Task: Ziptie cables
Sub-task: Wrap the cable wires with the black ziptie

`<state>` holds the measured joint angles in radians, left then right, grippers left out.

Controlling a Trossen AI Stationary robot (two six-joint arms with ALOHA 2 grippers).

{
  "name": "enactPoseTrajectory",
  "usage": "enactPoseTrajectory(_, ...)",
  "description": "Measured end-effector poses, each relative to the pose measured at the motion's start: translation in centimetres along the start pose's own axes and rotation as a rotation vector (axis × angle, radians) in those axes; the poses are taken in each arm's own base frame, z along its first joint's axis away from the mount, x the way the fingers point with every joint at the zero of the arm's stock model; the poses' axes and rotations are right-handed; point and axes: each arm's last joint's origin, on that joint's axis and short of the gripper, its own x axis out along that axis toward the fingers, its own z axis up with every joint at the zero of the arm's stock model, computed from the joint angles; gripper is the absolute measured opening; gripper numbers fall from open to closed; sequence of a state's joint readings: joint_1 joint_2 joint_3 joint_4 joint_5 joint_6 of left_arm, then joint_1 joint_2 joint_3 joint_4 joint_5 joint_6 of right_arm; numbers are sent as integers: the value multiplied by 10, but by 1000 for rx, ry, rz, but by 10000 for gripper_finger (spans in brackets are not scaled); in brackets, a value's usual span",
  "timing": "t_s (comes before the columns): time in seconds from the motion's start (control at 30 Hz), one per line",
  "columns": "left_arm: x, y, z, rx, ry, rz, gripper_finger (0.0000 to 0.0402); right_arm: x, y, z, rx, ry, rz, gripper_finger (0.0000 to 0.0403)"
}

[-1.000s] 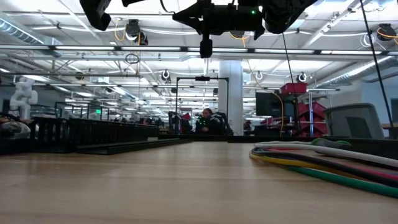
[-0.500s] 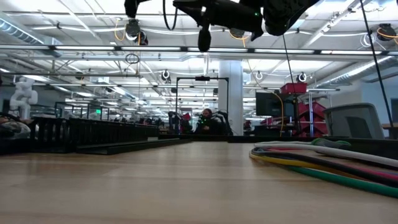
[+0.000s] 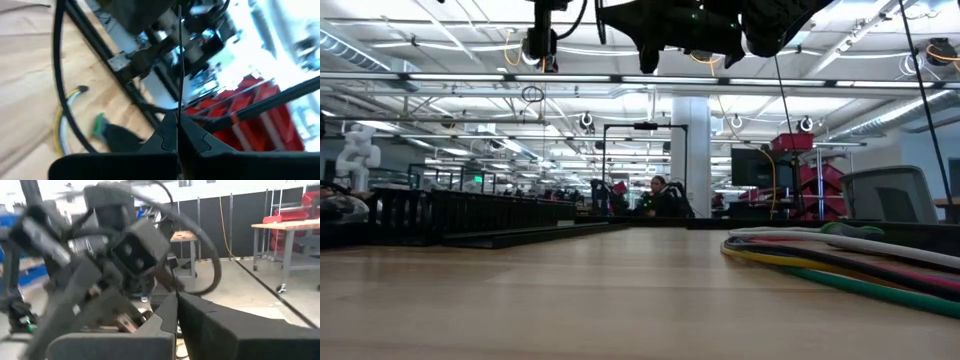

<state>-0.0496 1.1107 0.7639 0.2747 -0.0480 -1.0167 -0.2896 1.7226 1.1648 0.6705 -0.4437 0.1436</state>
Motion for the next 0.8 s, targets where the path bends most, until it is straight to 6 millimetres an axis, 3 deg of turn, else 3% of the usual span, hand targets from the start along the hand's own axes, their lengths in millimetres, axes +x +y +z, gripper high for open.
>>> enactPoseTrajectory(0.37,0,0,8,-82,-77,-11,0,-10,-8,6,-115,61,-32,0)
enactPoseTrajectory(0.8,0,-1,12,-168,-155,0,0,-7,2,7,-249,75,-99,0)
